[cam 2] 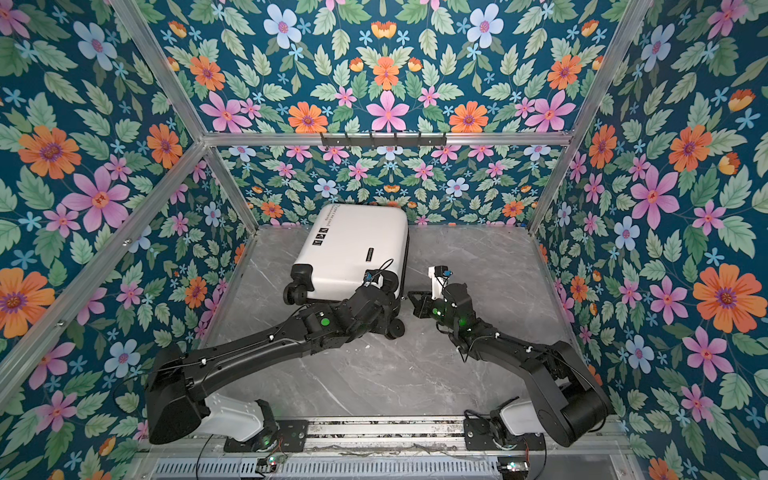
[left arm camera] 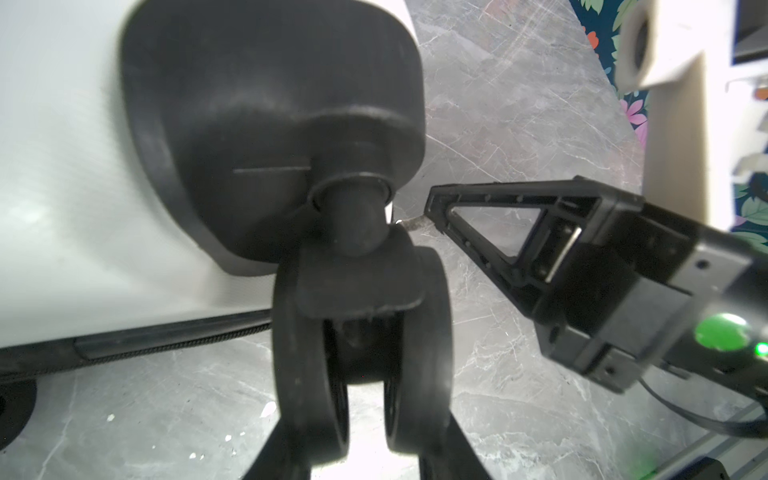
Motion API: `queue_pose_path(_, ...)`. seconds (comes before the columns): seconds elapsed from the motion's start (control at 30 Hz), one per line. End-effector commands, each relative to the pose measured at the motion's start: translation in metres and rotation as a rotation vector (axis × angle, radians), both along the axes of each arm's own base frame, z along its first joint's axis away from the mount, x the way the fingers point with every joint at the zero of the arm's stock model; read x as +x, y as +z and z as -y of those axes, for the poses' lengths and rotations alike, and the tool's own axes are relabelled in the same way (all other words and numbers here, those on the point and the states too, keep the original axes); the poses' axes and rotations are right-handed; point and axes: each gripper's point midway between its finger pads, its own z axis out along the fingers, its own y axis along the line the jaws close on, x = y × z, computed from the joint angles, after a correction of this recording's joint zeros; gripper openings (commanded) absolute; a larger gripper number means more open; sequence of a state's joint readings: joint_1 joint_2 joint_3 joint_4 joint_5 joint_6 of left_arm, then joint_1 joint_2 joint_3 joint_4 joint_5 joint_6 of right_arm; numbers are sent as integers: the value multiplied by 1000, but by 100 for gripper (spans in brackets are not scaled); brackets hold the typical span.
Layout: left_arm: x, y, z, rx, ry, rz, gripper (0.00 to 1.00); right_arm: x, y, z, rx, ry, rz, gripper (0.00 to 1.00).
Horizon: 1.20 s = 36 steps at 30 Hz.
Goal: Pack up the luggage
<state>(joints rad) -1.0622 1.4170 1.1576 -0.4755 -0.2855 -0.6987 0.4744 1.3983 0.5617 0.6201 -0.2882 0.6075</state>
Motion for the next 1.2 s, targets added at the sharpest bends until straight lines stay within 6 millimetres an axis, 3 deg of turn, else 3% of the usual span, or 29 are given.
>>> queue_pose_path(0.0, 6, 7, -17, 20, 66, 46, 0, 27, 2, 25, -42, -167, 36, 0)
queue_pose_path(0.3, -3, 2, -28, 19, 69, 22, 0, 46, 8, 24, -35, -178, 43, 0)
queue_pose_path(0.67, -8, -1, -43, 26, 93, 19, 0, 53, 14, -2, -37, -58, 35, 0)
queue_pose_path(0.7, -8, 0, -44, 27, 96, 22, 0, 51, 14, -4, -47, -36, 25, 8)
queue_pose_path(0.73, -8, 0, -46, 31, 101, 24, 0, 48, 13, -4, -56, -28, 17, 26)
queue_pose_path(0.83, -7, 2, -55, 45, 124, 44, 0, 35, 13, 3, -89, -20, 35, 57)
queue_pose_path(1.1, 0, 2, -99, 49, 233, 98, 0, 0, 13, 25, -209, -3, 54, 99)
queue_pose_path(1.17, 0, 3, -111, 45, 260, 112, 0, -5, 9, 25, -211, 8, 35, 99)
